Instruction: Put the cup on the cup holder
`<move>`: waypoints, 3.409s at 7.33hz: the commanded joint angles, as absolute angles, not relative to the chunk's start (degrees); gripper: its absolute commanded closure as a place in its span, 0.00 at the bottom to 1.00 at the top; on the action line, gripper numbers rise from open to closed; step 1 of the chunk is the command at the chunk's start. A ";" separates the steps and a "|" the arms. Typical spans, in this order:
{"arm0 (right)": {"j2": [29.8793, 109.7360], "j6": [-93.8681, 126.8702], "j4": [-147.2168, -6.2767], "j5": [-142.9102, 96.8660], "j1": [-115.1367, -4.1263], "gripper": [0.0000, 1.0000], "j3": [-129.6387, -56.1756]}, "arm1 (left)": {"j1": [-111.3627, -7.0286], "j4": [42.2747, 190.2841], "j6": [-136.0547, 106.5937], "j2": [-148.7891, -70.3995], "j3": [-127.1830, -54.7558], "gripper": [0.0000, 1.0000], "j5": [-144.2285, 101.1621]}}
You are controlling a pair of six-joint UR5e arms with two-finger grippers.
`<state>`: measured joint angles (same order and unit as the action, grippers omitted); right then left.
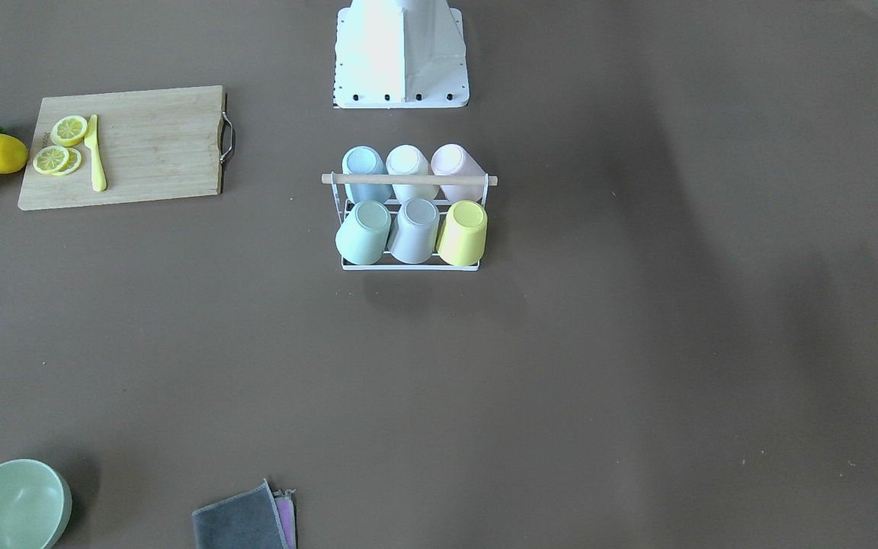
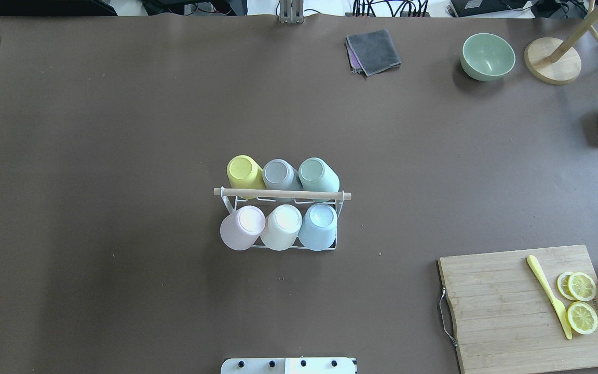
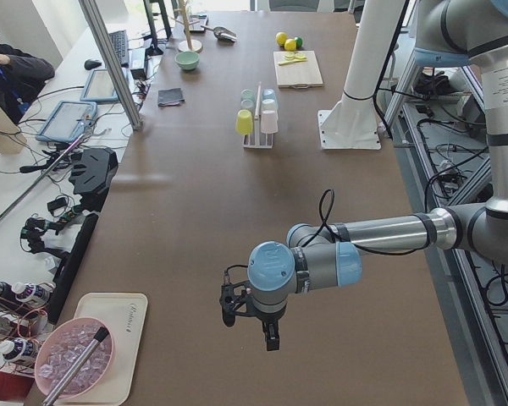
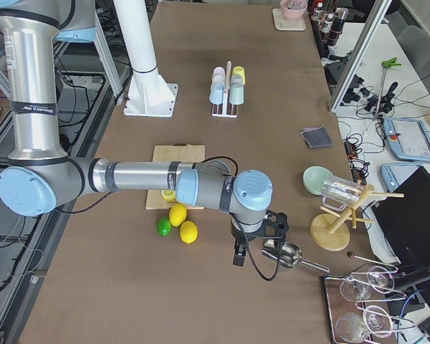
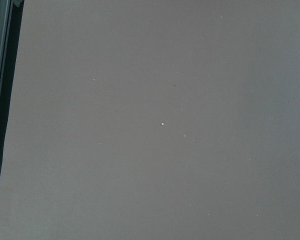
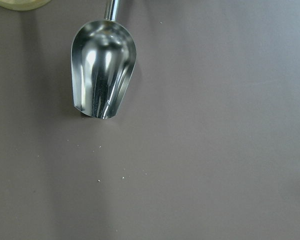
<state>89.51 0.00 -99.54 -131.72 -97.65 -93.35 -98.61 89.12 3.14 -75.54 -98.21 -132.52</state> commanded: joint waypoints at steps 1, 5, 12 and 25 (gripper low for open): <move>89.56 -0.09 -99.14 -131.57 -97.73 0.00 -93.25 | -98.53 90.95 2.99 -76.55 -97.83 0.01 -133.24; 89.21 -3.49 -99.14 -130.26 -97.73 0.00 -93.34 | -98.26 91.14 3.08 -76.47 -97.91 0.02 -134.72; 89.47 -6.42 -99.05 -129.99 -97.73 0.00 -93.34 | -98.09 91.67 2.64 -76.64 -98.26 0.01 -135.88; 89.21 -5.10 -98.96 -129.90 -97.73 0.00 -93.25 | -86.49 97.02 -11.43 -81.56 -99.49 0.01 -136.14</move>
<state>89.17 -5.06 -98.98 -129.92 -97.73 -93.25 -86.95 96.39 -11.05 -81.53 -99.44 -136.09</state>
